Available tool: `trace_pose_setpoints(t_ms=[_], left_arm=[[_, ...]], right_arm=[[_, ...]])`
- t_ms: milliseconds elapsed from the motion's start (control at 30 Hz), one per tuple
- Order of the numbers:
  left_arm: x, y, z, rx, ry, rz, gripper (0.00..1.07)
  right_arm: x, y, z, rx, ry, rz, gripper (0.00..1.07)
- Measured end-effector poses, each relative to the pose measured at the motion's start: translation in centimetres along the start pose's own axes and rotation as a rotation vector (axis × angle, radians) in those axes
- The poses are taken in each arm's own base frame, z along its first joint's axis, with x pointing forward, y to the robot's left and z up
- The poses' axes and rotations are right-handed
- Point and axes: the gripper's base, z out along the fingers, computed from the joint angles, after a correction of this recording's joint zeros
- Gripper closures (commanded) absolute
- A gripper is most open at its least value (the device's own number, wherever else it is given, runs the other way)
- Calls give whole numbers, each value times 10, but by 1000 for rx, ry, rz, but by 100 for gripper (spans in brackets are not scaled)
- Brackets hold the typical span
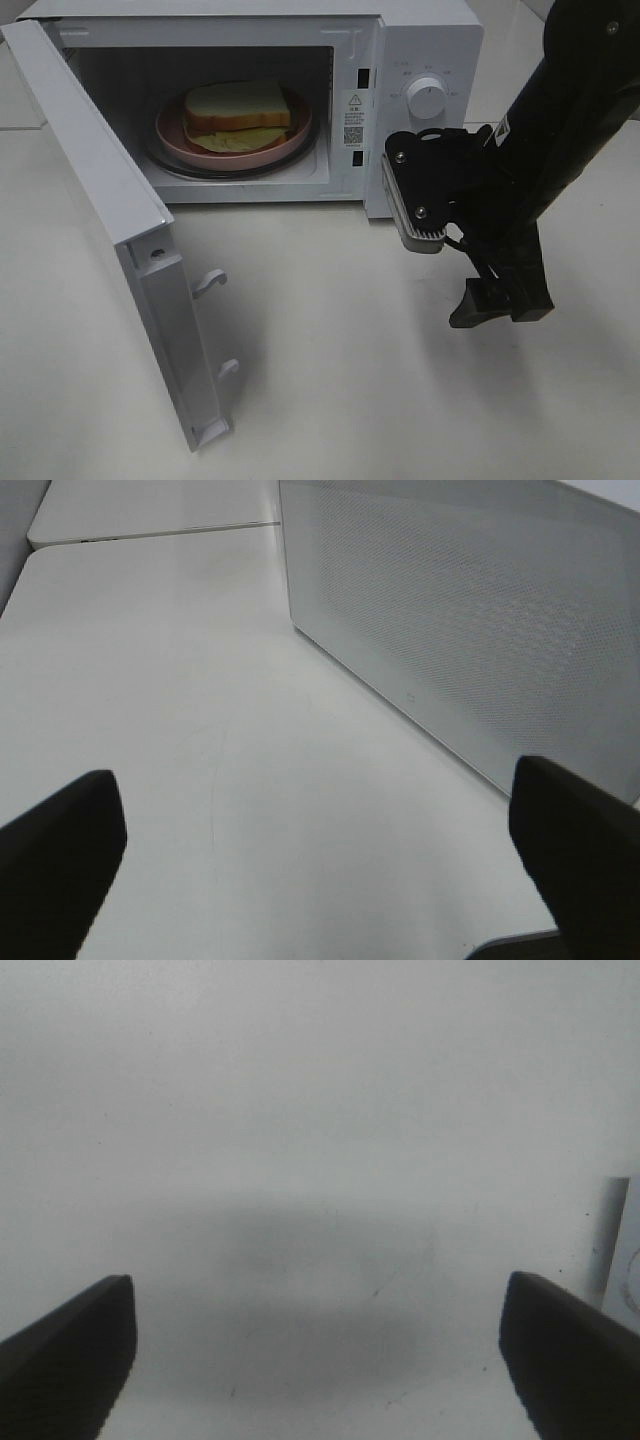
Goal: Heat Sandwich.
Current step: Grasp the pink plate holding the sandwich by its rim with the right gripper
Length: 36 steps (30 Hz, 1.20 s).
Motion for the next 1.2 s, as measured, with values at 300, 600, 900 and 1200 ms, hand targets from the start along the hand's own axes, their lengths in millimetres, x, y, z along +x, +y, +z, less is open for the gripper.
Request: trace_pose_setpoints(t_ms=[300, 600, 900, 1200], left_arm=[[0, 0, 0, 0, 0, 0, 5], [0, 0, 0, 0, 0, -1, 5], [0, 0, 0, 0, 0, -1, 5], [0, 0, 0, 0, 0, -1, 5]], right_arm=[[-3, 0, 0, 32, 49, -90, 13], [-19, -16, -16, 124, 54, -163, 15], [-36, -28, -29, 232, 27, -221, 16], [-58, -46, -21, 289, -7, -262, 17]])
